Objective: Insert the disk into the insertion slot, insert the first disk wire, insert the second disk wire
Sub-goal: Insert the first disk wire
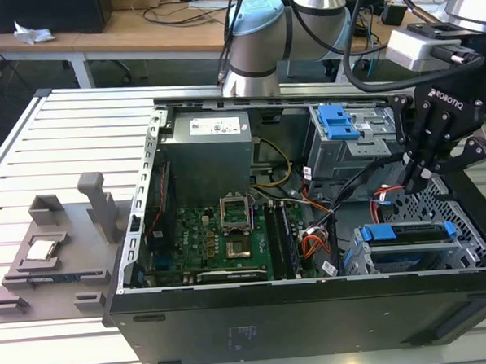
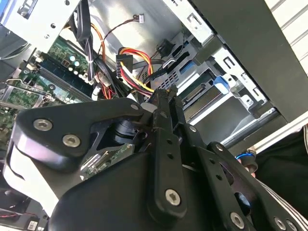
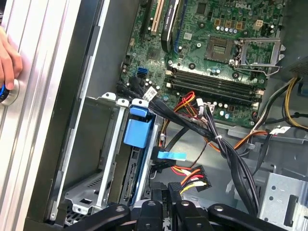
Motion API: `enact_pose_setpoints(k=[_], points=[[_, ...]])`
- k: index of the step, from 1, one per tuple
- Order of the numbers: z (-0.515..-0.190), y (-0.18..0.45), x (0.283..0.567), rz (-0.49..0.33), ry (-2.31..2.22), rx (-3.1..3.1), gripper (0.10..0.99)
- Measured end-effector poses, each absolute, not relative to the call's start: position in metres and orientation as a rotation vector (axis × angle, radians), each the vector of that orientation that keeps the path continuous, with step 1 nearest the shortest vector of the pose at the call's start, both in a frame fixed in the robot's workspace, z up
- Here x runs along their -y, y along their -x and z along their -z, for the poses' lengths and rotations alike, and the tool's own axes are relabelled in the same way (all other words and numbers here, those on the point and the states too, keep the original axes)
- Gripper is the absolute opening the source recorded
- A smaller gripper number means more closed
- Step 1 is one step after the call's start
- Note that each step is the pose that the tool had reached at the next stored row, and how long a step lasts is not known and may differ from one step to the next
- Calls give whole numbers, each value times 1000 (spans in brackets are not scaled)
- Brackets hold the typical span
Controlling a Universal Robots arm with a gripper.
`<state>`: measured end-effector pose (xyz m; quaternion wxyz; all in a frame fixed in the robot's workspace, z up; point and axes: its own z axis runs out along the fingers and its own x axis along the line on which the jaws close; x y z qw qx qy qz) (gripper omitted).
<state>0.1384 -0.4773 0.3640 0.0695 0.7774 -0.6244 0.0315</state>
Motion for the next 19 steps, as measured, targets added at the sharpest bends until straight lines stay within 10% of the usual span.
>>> enact_pose_setpoints(k=[19], points=[[-364, -138, 487, -23, -2169, 2119, 173]])
